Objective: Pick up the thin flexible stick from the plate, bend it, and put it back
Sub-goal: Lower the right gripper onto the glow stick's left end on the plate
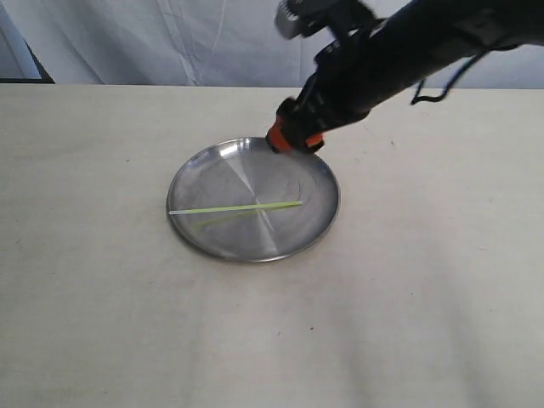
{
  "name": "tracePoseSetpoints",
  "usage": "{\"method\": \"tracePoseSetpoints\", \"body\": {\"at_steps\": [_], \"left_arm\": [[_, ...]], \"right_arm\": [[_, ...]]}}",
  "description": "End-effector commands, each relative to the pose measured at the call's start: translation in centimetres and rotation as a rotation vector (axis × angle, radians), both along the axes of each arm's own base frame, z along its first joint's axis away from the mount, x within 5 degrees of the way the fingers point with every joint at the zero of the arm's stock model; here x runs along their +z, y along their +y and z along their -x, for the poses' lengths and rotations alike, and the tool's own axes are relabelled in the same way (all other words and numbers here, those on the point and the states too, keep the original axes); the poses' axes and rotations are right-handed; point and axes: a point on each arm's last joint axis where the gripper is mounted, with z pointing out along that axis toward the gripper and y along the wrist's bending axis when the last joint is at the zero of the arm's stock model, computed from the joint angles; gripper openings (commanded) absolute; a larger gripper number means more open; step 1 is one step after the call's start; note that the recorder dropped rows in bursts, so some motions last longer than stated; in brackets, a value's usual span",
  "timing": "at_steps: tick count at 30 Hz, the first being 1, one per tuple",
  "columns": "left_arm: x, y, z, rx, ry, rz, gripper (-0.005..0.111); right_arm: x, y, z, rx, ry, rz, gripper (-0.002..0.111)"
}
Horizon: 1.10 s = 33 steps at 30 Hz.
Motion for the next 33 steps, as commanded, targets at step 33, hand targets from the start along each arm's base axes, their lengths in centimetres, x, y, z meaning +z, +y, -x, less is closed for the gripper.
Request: {"method": "tracePoseSetpoints", "body": {"at_steps": [33], "left_arm": [[0.0, 0.0, 0.0, -0.001, -0.012, 0.0, 0.0]], "right_arm": [[-9.7, 11.3, -5.9, 0.392, 0.021, 0.208, 0.076]]}}
